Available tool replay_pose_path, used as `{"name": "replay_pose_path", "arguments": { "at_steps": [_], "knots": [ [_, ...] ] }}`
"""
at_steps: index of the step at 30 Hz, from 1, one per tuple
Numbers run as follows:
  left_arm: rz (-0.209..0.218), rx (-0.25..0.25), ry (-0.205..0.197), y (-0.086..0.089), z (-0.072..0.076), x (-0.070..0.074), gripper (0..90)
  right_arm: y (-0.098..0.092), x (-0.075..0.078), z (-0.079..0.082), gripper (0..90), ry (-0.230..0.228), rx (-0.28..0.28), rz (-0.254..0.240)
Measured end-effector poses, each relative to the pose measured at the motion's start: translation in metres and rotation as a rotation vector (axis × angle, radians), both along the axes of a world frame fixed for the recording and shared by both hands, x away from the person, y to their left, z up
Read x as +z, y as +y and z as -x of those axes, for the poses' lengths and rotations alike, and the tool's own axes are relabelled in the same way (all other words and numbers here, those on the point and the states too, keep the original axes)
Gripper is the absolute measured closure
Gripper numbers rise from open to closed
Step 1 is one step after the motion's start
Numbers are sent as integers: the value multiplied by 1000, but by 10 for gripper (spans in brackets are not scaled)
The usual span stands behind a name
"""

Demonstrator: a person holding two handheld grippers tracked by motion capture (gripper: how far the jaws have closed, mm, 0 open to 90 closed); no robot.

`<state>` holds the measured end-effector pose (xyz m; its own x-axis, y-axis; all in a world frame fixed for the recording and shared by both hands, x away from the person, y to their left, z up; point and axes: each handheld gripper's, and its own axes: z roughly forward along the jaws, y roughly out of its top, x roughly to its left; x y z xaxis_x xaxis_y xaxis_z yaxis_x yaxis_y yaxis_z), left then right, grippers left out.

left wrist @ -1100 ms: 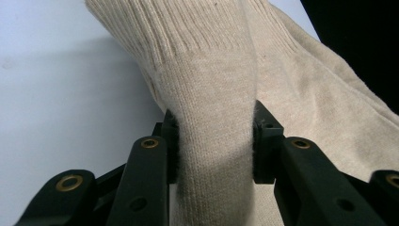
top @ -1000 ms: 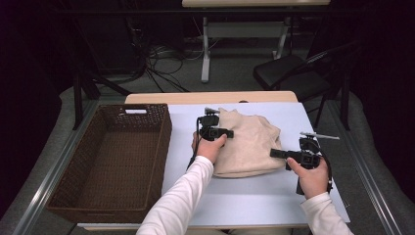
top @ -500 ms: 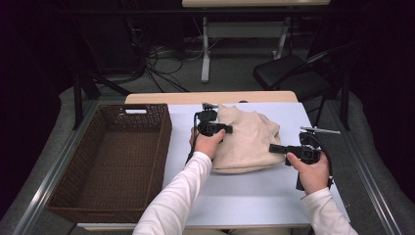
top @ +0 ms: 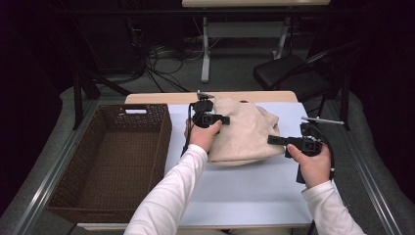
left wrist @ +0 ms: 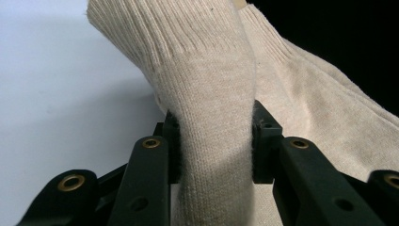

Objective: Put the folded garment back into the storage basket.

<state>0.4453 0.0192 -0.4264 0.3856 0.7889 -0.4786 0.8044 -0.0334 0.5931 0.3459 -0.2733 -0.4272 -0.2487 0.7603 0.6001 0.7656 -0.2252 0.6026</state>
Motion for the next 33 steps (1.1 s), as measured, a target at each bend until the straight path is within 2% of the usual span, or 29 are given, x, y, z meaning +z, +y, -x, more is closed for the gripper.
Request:
{"name": "replay_pose_path", "arguments": {
  "at_steps": [9, 13, 24, 33],
  "knots": [
    [-2, 11, -23, 9, 1, 24, 668, 9, 21, -2, 760, -18, 14, -1],
    [-3, 11, -32, 12, 2, 29, 668, 11, 27, -3, 760, -28, 16, -1],
    [1, 27, -41, 23, 4, 52, 669, 19, 48, -6, 759, -47, 41, 4],
    [0, 50, -47, 39, 9, 74, 668, 34, 71, -6, 759, -63, 70, 12]
  ]
}}
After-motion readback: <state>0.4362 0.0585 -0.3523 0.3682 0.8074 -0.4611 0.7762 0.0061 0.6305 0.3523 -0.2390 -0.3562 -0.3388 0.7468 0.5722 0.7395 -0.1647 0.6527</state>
